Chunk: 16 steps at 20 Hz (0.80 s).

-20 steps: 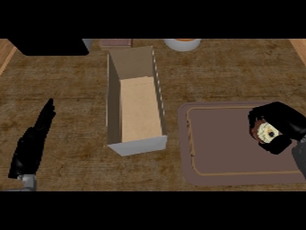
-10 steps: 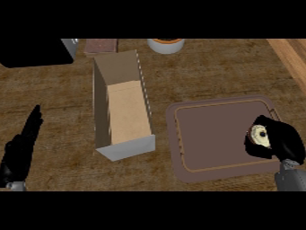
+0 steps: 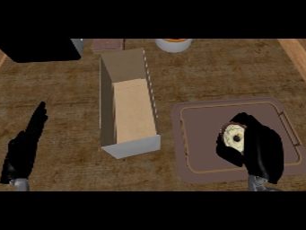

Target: Pick the cupcake from the tray and place it in the cardboard box

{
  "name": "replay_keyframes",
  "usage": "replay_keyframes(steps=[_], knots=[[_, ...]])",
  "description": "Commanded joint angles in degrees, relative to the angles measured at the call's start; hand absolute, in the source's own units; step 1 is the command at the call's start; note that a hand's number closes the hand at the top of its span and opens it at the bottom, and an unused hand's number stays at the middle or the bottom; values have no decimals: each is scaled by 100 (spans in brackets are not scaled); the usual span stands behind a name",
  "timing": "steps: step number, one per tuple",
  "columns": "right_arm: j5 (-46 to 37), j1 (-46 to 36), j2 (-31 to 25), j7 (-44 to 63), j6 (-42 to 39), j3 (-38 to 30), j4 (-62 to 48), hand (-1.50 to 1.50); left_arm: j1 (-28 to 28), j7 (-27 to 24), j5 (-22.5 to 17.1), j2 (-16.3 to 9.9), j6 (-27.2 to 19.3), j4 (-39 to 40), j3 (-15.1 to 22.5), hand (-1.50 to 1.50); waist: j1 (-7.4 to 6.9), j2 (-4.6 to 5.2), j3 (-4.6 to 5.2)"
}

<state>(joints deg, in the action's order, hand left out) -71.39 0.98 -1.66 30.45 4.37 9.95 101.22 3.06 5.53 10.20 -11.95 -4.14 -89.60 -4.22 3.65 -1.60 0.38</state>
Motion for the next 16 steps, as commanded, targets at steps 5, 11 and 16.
replay_keyframes(steps=[5,11,16], knots=[[-490,-533,163,2016,-228,2291,2192,150,-4,134,17,151,92,-297,264,0,-371,93,-27],[-535,-2425,165,3948,-864,3109,1882,150,-355,-283,115,86,64,343,106,0,-418,157,-29],[234,-3757,164,4573,-778,2656,872,150,-610,-113,-56,-12,255,409,-23,0,-456,167,-29]])
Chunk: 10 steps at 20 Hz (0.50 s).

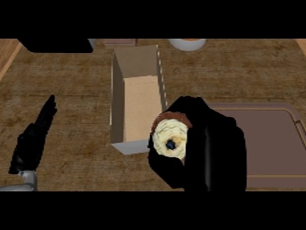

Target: Pick the cupcake from the tray and place it in the cardboard box

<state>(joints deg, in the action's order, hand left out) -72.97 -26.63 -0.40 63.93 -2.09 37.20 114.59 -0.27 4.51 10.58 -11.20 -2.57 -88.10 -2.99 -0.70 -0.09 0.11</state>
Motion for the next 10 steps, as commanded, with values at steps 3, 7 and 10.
replay_keyframes(steps=[3,7,10], knots=[[815,-1286,38,975,160,-439,-1242,150,-8,199,133,89,-5,-282,186,0,-59,14,-7],[1274,-1973,38,1193,519,-539,-2147,150,-308,-73,-66,-86,158,261,-107,0,-85,31,-2],[1682,-2017,38,517,876,-943,-3148,150,-34,232,108,34,71,-307,146,0,-144,35,-10]])
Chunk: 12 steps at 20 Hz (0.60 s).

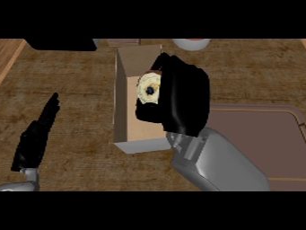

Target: Pick the cupcake from the tray and place it in the cardboard box

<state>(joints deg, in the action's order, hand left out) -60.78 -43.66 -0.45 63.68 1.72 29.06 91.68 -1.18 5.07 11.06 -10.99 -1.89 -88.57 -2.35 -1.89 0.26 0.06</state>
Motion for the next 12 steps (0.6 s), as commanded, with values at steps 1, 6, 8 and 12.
replay_keyframes(steps=[1,6,8,12], knots=[[567,-612,43,573,575,-326,-1097,150,100,28,155,228,-177,-49,172,0,-34,10,-2],[1042,-976,43,365,1163,-184,-2344,150,126,-181,78,88,-58,80,24,0,-31,8,-2],[1134,-955,43,104,1523,-366,-2988,150,-83,-24,19,118,-13,51,41,0,-71,33,-2],[1699,-1176,43,-86,2318,-496,-3655,-150,-119,-213,27,59,20,218,-12,0,-159,53,-2]])
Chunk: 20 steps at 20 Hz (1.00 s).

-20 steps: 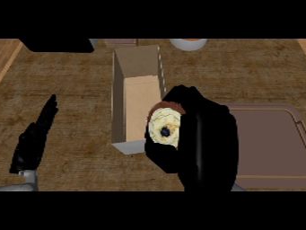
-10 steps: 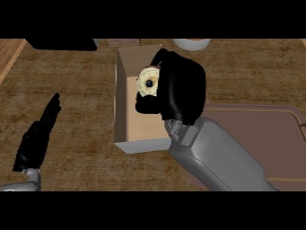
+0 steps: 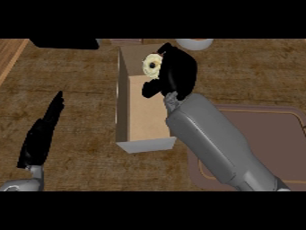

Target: Pick the cupcake from the tray and place it in the cardboard box

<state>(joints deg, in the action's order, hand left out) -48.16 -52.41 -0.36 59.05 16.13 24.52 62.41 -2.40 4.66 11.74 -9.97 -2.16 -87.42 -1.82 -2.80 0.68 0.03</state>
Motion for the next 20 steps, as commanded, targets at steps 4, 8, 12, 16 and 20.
replay_keyframes(steps=[4,8,12,16,20], knots=[[904,-285,33,43,1621,539,-1072,-150,-185,-104,-26,-55,14,301,-159,0,24,-17,0],[873,-601,33,-462,2531,-38,-1460,-150,24,-167,-46,77,39,243,-33,0,2,0,-2],[537,-395,34,-455,3762,-231,-1274,-150,96,96,-33,-20,72,-173,-32,0,34,-53,-9],[784,-99,34,-897,4493,-465,-806,-150,115,6,-44,-75,27,-39,-172,0,133,-59,-8],[668,643,-67,-1182,4613,-804,110,-150,376,-97,-133,-130,45,-157,-305,0,334,-115,-7]])
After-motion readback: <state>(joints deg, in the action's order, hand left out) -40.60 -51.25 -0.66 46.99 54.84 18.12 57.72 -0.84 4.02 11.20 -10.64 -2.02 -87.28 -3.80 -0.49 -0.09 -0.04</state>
